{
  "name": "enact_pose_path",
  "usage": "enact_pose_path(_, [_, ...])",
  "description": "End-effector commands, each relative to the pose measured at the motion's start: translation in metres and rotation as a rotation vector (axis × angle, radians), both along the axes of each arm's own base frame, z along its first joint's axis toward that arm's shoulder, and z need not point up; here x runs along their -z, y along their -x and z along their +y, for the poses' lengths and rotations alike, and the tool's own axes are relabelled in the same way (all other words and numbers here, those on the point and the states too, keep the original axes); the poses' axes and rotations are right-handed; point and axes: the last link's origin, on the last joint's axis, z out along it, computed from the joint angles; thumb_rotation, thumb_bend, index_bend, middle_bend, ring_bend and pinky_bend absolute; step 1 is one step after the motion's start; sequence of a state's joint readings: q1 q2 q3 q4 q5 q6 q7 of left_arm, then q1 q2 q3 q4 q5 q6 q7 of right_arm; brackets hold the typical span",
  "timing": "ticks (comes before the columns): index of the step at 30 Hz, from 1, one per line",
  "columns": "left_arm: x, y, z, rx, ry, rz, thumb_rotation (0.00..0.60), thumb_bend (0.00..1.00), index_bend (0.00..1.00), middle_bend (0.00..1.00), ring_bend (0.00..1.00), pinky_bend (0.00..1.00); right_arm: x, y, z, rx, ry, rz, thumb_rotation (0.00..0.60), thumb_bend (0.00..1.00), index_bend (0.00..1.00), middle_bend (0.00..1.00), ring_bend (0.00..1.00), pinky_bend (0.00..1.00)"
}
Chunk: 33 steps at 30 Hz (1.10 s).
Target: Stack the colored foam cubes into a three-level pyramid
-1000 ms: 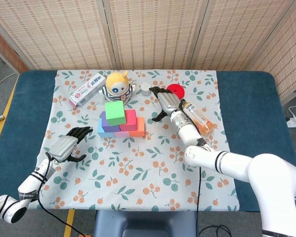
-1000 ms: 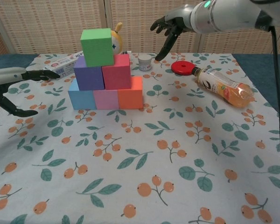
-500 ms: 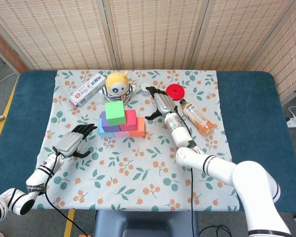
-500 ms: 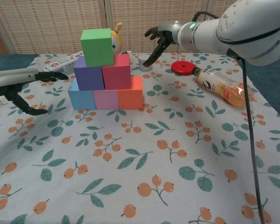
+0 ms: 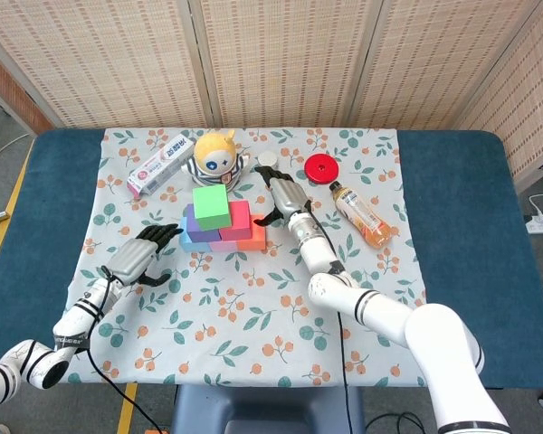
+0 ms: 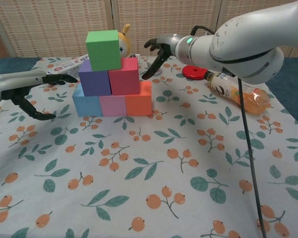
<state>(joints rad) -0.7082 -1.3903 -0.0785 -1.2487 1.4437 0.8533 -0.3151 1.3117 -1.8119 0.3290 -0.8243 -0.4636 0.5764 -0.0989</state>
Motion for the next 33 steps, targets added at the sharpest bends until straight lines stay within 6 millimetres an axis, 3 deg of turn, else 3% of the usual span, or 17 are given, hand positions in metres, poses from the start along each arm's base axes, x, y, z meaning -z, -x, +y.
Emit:
enact_pose_path(1, [0.001,0.000,0.000,0.001,0.003,0.003,0.600,0.32,0.00,0.00,0.00,0.00,0.003,-0.002,0.000,0.000,0.000,-0.003,0.600,0.00,0.00,0.00,0.00,0.00])
enact_pose_path(33, [0.010,-0.001,0.001,0.019,0.024,0.012,0.600,0.33,0.01,0.00,0.00,0.00,0.014,-0.006,0.002,-0.007,-0.001,0.010,0.600,0.00,0.00,0.00,0.00,0.00])
